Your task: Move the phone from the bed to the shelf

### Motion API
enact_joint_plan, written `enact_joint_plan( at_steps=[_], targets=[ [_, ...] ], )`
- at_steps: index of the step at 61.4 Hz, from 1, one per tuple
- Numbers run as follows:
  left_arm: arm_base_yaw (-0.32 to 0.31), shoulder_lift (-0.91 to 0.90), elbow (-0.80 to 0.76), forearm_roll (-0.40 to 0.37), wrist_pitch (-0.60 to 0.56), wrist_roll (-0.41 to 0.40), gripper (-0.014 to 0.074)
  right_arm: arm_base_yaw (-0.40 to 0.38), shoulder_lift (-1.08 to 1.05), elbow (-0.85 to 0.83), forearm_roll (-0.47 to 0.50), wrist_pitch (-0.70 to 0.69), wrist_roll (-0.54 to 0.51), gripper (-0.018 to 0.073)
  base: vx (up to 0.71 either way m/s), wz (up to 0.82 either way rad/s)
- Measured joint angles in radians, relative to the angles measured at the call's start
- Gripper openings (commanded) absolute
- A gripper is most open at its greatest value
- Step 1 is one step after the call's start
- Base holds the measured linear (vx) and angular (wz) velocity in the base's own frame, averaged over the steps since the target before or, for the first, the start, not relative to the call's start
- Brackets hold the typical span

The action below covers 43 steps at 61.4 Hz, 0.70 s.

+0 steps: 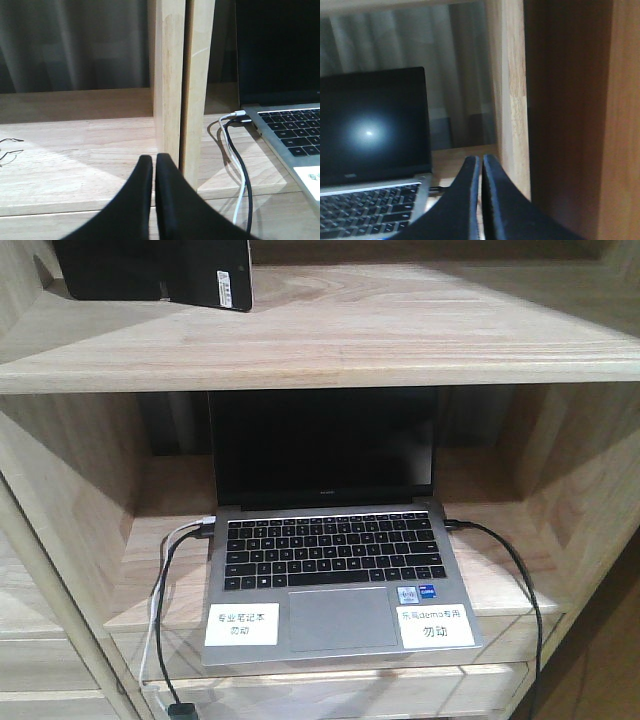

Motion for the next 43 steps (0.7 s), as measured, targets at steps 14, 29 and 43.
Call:
enact_joint_plan(
  at_steps=[14,29,43],
  targets=[
    [0.000,0.000,0.000,0.000,0.000,0.000,0.0001,0.000,0.000,0.000,0.000,0.000,-0.013,-0.0004,0.00,0.00],
    [0.000,0.000,0.000,0.000,0.000,0.000,0.0001,0.000,0.000,0.000,0.000,0.000,-0.031,-0.0004,0.00,0.00],
    [0.000,0.000,0.000,0.000,0.000,0.000,0.0001,0.000,0.000,0.000,0.000,0.000,-0.031,-0.0004,0.00,0.00]
  ],
)
